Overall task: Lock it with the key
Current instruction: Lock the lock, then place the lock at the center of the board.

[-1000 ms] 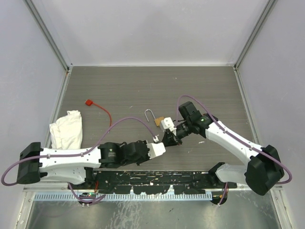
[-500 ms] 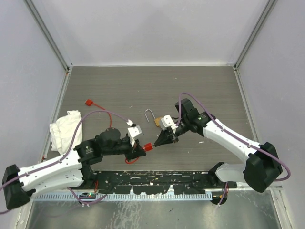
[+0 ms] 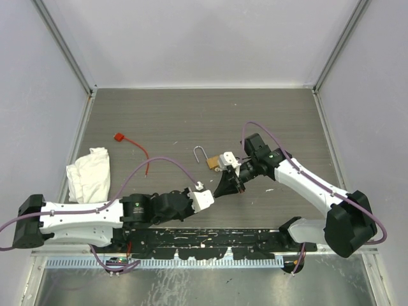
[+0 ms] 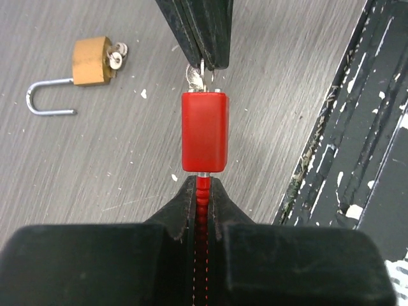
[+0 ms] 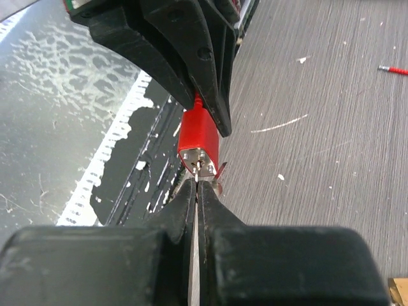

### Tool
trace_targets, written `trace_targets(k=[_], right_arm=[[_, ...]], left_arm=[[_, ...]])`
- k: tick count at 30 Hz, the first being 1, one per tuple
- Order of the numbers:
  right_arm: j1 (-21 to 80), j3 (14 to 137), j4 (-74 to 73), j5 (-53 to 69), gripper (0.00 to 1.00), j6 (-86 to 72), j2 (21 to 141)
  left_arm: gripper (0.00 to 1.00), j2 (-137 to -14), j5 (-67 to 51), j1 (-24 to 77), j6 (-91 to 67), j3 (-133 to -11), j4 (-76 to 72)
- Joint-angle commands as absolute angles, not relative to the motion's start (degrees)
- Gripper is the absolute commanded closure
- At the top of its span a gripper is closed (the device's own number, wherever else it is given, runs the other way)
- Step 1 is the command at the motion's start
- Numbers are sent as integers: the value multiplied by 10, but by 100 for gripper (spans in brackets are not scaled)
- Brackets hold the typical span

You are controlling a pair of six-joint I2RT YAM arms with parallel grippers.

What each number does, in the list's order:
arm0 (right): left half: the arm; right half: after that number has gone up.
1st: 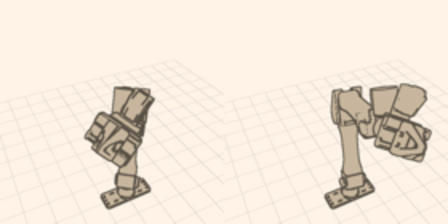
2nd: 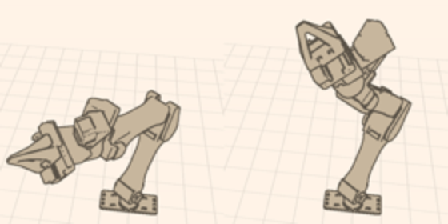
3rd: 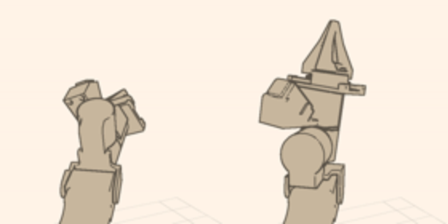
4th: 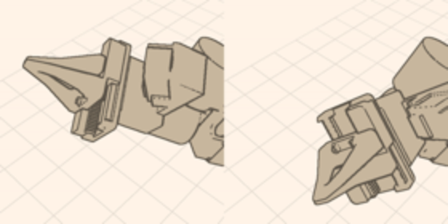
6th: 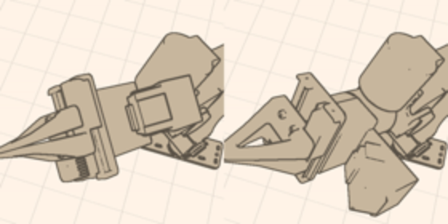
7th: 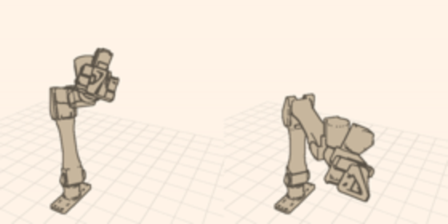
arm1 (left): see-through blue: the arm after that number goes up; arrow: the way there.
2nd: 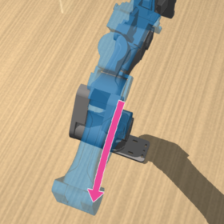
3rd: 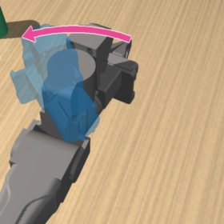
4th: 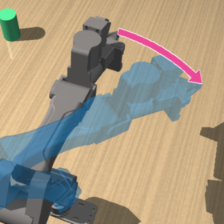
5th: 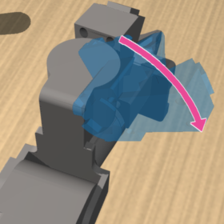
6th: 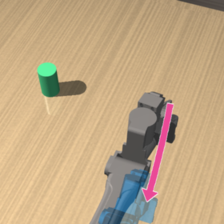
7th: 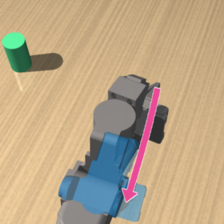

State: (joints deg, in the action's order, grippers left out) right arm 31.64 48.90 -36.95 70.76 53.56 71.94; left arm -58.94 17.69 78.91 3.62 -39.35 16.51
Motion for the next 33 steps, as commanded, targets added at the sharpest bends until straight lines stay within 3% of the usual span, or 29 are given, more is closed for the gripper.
trace_targets(k=[1, 4, 9, 11, 16, 20, 26, 33], right_arm=[[286, 495, -395, 727, 99, 516, 708], [286, 494, -389, 718, 99, 509, 709], [286, 496, -389, 715, 99, 510, 706], [286, 493, -388, 711, 99, 512, 700], [284, 493, -387, 691, 99, 515, 697], [262, 495, -387, 676, 99, 511, 698], [215, 500, -372, 657, 99, 475, 701], [120, 465, -117, 594, 98, 156, 706]], left_arm=[[100, -522, 216, 791, 65, -352, 141], [100, -470, 167, 780, 37, -326, 123], [100, -404, -162, 637, -94, -271, 44], [100, -402, -224, 598, -129, -260, 34], [100, -424, -133, 596, -79, -301, 132], [100, -428, -100, 596, -66, -306, 119], [100, -472, -94, 585, -184, -267, -33], [100, -609, -141, 431, -388, -298, -243]])
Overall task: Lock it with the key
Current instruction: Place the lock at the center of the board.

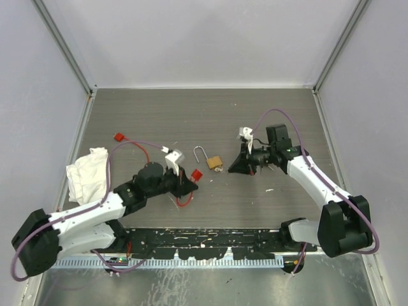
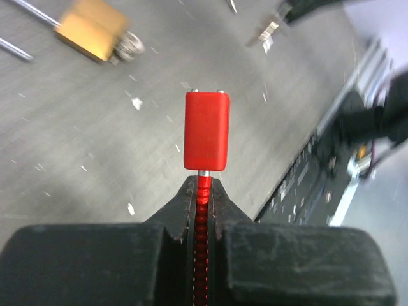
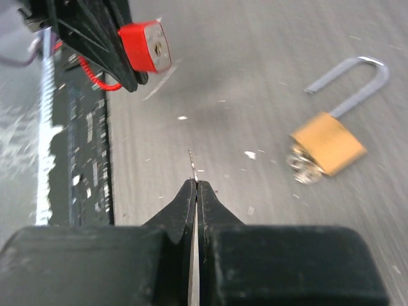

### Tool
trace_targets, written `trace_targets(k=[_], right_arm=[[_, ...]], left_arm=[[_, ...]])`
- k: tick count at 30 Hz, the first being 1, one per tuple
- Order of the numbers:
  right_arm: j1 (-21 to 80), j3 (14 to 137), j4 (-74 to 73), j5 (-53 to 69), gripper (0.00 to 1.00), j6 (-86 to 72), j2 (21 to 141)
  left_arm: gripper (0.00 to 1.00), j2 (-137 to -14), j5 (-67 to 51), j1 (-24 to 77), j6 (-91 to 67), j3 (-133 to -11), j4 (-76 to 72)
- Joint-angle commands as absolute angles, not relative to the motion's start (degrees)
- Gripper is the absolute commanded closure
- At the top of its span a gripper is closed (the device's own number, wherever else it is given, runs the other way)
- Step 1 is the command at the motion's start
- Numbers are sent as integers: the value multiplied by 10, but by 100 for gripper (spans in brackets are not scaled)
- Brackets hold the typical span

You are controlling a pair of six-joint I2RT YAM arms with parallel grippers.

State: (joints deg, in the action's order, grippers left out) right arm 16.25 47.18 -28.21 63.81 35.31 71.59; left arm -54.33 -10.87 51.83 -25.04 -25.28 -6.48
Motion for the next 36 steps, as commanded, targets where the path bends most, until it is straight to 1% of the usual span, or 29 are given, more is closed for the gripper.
trace_targets(k=[1, 3, 5, 8, 11, 15, 20, 24, 28, 30, 32, 33, 36], right_arm=[[112, 466, -93, 574, 97, 130, 714], [102, 475, -54, 532, 96, 93, 741], [95, 489, -9, 492, 95, 56, 775], [94, 532, 39, 447, 94, 4, 851], [93, 592, 58, 442, 94, -44, 937], [93, 669, 66, 403, 94, -84, 1018], [93, 746, 54, 332, 93, -115, 1102], [93, 778, 48, 289, 92, -123, 1134], [92, 800, 42, 261, 90, -119, 1152], [92, 816, 30, 260, 88, -116, 1164], [92, 836, 8, 263, 85, -106, 1177], [92, 846, -4, 262, 81, -100, 1183], [92, 866, -38, 245, 67, -66, 1181]], left_arm=[[100, -647, -174, 402, -417, -322, -261], [100, -732, -213, 365, -467, -379, -276], [100, -821, -236, 348, -481, -453, -271], [100, -941, -226, 337, -497, -561, -242], [100, -1049, -206, 327, -513, -657, -232], [100, -1157, -161, 313, -515, -796, -160], [99, -1278, -148, 308, -528, -947, -77], [98, -1349, -139, 307, -544, -1027, -44], [94, -1403, -133, 307, -557, -1106, -4], [87, -1429, -134, 307, -561, -1155, 28], [67, -1448, -138, 307, -563, -1200, 65], [59, -1451, -138, 307, -561, -1209, 76], [44, -1436, -122, 307, -536, -1210, 92]])
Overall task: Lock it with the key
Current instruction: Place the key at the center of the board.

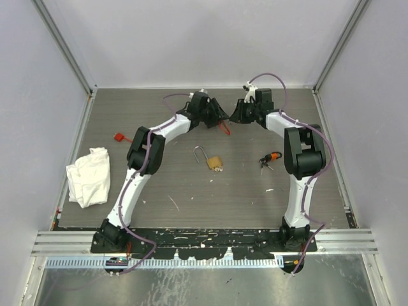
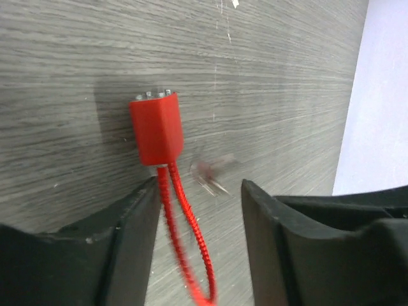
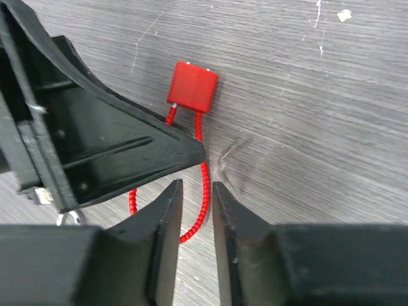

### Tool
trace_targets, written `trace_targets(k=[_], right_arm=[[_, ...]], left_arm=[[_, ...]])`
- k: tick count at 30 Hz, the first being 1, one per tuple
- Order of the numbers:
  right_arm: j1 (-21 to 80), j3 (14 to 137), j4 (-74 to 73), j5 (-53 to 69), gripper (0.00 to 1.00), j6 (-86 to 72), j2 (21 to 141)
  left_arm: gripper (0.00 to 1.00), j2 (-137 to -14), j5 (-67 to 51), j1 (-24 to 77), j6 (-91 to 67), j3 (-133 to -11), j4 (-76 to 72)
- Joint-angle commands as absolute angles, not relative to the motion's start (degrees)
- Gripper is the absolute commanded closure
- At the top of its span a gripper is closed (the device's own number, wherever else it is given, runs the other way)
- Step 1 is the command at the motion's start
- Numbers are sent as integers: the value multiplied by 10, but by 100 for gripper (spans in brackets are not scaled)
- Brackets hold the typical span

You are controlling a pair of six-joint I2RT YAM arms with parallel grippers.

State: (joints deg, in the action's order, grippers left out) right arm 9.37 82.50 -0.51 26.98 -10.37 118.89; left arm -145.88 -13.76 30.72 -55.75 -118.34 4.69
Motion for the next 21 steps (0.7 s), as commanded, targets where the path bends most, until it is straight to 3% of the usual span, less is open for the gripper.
trace_targets(k=[1, 4, 7, 12, 18, 21], right_arm=[[92, 867, -47, 238, 62, -54, 1174], [91, 852, -65, 221, 51, -16, 1133], [85, 821, -73, 233, 49, 16, 1069], [82, 738, -81, 374, 49, 105, 912], [83, 625, -64, 509, 32, 154, 739], [79, 563, -32, 537, 25, 155, 685]], left_arm=[[40, -1424, -112, 307, -523, -1204, 97], [32, -1368, -64, 307, -468, -1164, 104], [30, -1290, -21, 309, -399, -1102, 100], [29, -1093, 46, 330, -263, -903, 3], [28, -875, -9, 353, -218, -643, -165], [12, -790, -30, 352, -236, -527, -239]])
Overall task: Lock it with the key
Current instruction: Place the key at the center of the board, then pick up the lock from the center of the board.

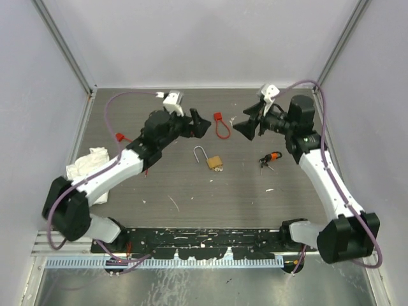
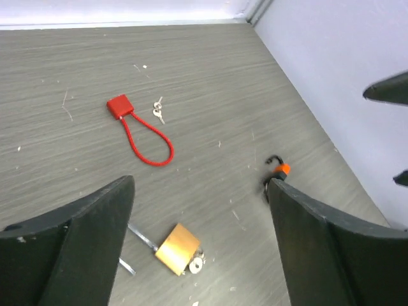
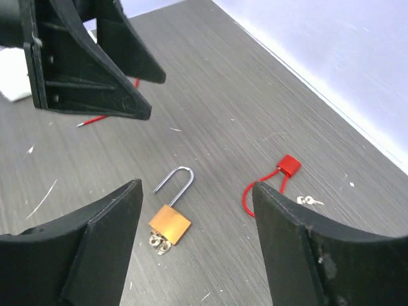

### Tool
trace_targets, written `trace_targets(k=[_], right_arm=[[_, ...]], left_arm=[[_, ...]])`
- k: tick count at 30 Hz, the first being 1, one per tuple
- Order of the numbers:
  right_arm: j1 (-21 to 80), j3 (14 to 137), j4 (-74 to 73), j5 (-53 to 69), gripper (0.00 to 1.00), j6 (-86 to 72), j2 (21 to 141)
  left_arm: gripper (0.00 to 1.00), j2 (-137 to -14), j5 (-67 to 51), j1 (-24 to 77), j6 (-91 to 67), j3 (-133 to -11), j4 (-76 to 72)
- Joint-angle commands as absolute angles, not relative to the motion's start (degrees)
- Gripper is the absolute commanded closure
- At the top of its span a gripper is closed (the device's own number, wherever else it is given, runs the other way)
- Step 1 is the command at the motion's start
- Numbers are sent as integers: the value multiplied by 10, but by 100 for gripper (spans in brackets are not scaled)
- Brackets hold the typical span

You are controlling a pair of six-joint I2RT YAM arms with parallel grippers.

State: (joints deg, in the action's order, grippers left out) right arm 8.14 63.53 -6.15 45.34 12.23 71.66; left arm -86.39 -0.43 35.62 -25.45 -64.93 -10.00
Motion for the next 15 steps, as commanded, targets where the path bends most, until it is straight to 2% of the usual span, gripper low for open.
trace_targets(k=[1, 2, 6, 9, 15], right_arm=[[77, 549, -18, 541, 23, 154, 672], [75, 537, -8, 546, 21, 152, 662], [70, 538, -18, 571, 21, 163, 667], [70, 533, -22, 577, 21, 162, 674], [70, 521, -15, 584, 21, 152, 673]], left_arm=[[4, -773, -34, 350, -246, -491, -262], [0, -758, -43, 346, -255, -461, -285], [0, -750, -76, 338, -308, -403, -319], [7, -763, -40, 348, -345, -406, -267], [8, -776, 263, 486, -283, -453, -106]])
